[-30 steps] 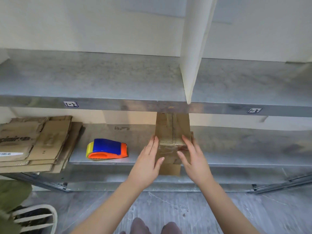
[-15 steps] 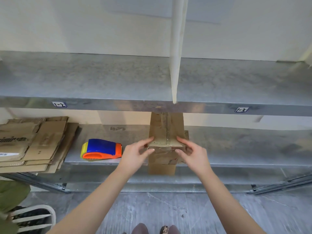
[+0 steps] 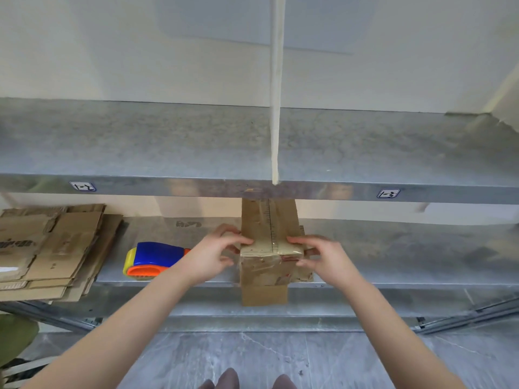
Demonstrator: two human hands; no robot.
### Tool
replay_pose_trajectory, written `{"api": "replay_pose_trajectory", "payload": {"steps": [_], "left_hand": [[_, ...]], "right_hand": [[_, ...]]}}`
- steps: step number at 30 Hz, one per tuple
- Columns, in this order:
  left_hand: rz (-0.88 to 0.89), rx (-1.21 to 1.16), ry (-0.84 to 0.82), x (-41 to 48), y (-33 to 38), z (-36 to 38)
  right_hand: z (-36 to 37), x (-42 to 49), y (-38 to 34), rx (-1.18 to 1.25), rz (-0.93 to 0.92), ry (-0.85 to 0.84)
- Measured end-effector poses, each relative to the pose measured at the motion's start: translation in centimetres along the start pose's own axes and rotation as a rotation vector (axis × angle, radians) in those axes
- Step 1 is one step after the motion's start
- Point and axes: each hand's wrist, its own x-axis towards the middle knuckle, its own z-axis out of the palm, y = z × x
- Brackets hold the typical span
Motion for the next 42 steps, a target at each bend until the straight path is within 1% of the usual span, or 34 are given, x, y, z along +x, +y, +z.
{"api": "replay_pose_trajectory", "payload": {"steps": [3, 6, 8, 10, 11, 14, 15, 17, 19, 20, 21, 22, 24, 26, 28, 29, 30, 32, 35, 36, 38, 40, 42], "left_hand": [[0.018, 0.041, 0.099, 0.5, -0.4, 1.2], [0.011, 0.021, 0.228, 0.2, -0.7, 2.8], [-0.007, -0.033, 0.267, 0.0, -0.7, 3.5], [-0.037, -0.109, 0.300, 0.0, -0.5, 4.0], [-0.055, -0.128, 0.338, 0.1, -0.3, 4.5], [-0.101, -0.081, 0.492, 0.5, 0.4, 6.4], [-0.114, -0.091, 0.513, 0.3, 0.8, 7.0], [-0.114, -0.162, 0.477, -0.6, 1.6, 7.8], [-0.092, -0.351, 0.341, -1.5, 2.4, 7.8], [-0.090, -0.464, 0.269, -1.6, 2.9, 7.2], [-0.104, -0.512, 0.226, -1.2, 3.0, 6.3], [-0.123, -0.478, 0.216, -0.3, 3.0, 5.2], [-0.157, -0.263, 0.178, 2.3, 2.1, 2.6], [-0.188, -0.082, 0.062, 4.9, 1.3, -0.1], [-0.145, -0.015, -0.095, 6.7, 0.3, -1.6], [-0.126, -0.017, -0.154, 7.2, -0.4, -1.8], [-0.107, -0.035, -0.174, 7.5, -0.6, -1.8], [-0.120, -0.076, -0.111, 7.3, -0.9, -1.1], [-0.180, -0.059, 0.010, 4.9, -0.3, 0.6], [-0.190, -0.046, 0.072, 3.6, -0.1, 1.5], [-0.198, -0.060, 0.185, 0.6, 0.4, 3.4], [-0.210, -0.106, 0.195, -1.9, 0.9, 4.6], [-0.211, -0.139, 0.179, -2.7, 1.0, 4.0]], "right_hand": [[0.8, 0.3, 0.0, -0.019, 0.016, 0.060], [2.1, 0.0, 0.1, -0.056, 0.017, 0.175], [2.7, -0.3, 0.5, -0.027, 0.026, 0.163], [3.0, -0.6, 0.8, 0.068, 0.037, 0.131], [3.2, -0.7, 0.9, 0.102, 0.033, 0.154], [3.6, -0.5, 0.7, 0.125, 0.034, 0.301], [3.6, -0.5, 0.6, 0.124, 0.041, 0.312], [3.1, -1.1, 0.5, 0.198, 0.080, 0.274], [2.3, -2.0, 0.4, 0.338, 0.145, 0.249], [2.2, -2.4, 0.3, 0.370, 0.182, 0.248], [2.4, -2.6, -0.1, 0.366, 0.227, 0.238], [2.9, -2.7, -0.6, 0.352, 0.264, 0.231], [4.5, -2.4, -1.7, 0.306, 0.306, 0.258], [5.5, -2.3, -2.2, 0.302, 0.304, 0.303], [5.8, -2.7, -2.2, 0.300, 0.310, 0.383], [5.8, -3.2, -2.0, 0.286, 0.326, 0.428], [5.9, -3.6, -2.0, 0.265, 0.336, 0.463], [5.9, -4.4, -2.1, 0.253, 0.318, 0.493], [5.3, -5.2, -1.9, 0.346, 0.263, 0.471], [4.8, -5.3, -1.7, 0.361, 0.228, 0.443], [3.8, -5.3, -1.3, 0.289, 0.168, 0.335], [2.6, -4.9, -0.9, 0.179, 0.132, 0.241], [1.2, -3.6, 0.2, 0.137, 0.093, 0.156]]}}
